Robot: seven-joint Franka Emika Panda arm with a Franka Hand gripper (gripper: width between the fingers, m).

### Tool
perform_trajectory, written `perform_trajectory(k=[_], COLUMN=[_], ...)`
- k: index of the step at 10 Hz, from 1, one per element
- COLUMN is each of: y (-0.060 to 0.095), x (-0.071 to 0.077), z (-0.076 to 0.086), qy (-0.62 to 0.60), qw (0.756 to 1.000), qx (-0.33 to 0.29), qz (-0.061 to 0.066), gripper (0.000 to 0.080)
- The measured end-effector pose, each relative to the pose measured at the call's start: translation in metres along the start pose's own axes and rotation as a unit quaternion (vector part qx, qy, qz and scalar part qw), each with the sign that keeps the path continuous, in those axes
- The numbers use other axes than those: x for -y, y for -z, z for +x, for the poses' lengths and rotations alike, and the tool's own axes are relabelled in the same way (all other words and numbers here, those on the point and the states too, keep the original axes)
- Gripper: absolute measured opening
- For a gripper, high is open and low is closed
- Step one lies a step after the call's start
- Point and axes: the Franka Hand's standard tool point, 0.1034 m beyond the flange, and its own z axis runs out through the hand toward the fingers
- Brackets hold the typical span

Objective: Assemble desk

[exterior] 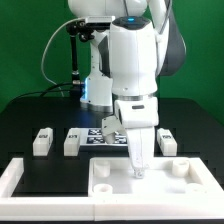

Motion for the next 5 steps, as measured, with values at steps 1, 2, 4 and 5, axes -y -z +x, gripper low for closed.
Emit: perform_trajectory(k=[1, 2, 4, 5], y=[-0.0001, -0.0002, -0.0003, -0.0003], x=[0.0000, 0.0001, 0.0002, 0.0002], z=[-0.0002, -0.0003, -0.0006, -0.0008], qy=[0.000, 0.000, -0.001, -0.001], qw=[1.000, 1.000, 1.000, 1.000], qx=[0.000, 0.000, 0.000, 0.000], qz=[0.000, 0.000, 0.000, 0.000], gripper=[0.0631, 0.0647, 0.0649, 0.0649])
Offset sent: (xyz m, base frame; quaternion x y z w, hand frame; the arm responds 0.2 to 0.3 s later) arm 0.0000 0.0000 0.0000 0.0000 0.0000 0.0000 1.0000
